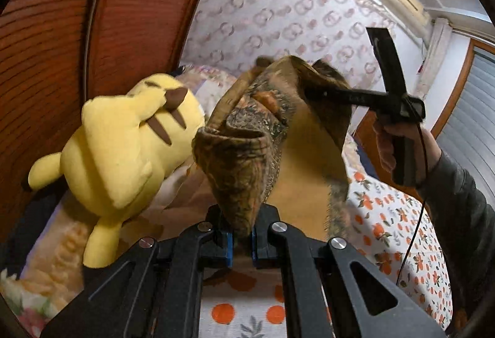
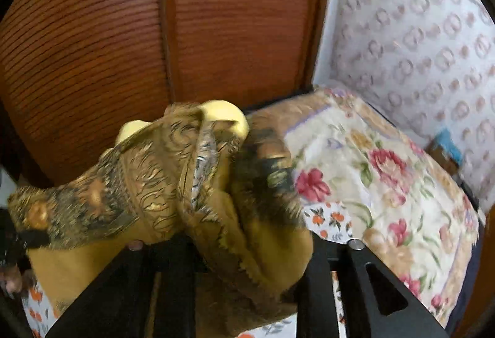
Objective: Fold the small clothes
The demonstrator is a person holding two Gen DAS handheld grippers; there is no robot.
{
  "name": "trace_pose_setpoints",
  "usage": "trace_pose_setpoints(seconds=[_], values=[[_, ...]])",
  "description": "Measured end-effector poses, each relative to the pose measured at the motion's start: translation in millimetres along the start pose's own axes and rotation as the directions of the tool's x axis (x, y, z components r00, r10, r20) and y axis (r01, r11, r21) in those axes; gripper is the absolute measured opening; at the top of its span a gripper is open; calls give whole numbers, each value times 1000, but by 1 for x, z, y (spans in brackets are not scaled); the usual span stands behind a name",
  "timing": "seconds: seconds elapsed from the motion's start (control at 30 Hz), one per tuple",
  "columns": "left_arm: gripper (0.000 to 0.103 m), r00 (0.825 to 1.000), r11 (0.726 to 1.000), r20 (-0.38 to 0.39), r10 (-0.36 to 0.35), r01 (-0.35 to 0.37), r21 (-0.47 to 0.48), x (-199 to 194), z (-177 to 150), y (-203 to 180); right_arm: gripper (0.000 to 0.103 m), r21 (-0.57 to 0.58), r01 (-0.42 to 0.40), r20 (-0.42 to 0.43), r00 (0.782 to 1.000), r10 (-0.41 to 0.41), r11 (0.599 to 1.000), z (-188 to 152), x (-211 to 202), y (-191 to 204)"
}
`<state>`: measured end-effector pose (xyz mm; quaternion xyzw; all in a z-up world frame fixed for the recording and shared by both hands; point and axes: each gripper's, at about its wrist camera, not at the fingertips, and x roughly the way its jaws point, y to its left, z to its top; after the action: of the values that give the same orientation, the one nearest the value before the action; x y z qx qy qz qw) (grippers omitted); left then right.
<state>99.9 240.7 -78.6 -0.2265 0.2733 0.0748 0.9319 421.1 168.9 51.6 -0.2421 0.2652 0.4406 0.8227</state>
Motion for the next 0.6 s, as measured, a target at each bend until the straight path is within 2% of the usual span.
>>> trace_pose_setpoints(seconds=[0.03, 0.1, 0.2, 0.3, 0.37, 0.4, 0.43, 0.5, 0.57, 0.6], values=[[8, 1000, 1000, -8, 7, -7, 2, 2, -1, 1, 42, 28, 14, -5, 1000, -13, 1000, 3, 6, -9], [8, 1000, 1000, -16, 24, -24, 17, 5, -4, 1, 46, 84, -2, 3, 1000, 2, 996, 14, 13, -21], [8, 999, 999, -14, 33, -32, 31, 3, -4, 0, 49, 87, -2, 30, 1000, -1, 996, 26, 17, -17], [8, 998, 998, -22, 52, -51, 41, 7, -5, 1, 52, 138, -66, 50, 997, 60, 988, 14, 5, -18], [8, 998, 997, -28, 60, -58, 46, 7, -6, 2, 58, 174, -110, 48, 994, 103, 979, 17, 6, -26], [8, 998, 997, -30, 59, -58, 45, 7, -6, 2, 65, 169, -110, 50, 993, 103, 979, 17, 9, -29], [8, 998, 997, -31, 61, -59, 44, 7, -6, 3, 74, 158, -75, 38, 997, 70, 985, 17, 9, -32], [8, 998, 997, -33, 61, -59, 39, 7, -7, 3, 75, 102, 28, 3, 1000, -29, 994, 20, 19, -35], [8, 997, 997, -35, 63, -61, 38, 7, -7, 3, 75, 46, 145, -24, 989, -144, 988, 21, 29, -32], [8, 997, 997, -34, 66, -64, 38, 6, -7, 3, 75, 62, 146, -7, 989, -146, 987, 20, 26, -32]])
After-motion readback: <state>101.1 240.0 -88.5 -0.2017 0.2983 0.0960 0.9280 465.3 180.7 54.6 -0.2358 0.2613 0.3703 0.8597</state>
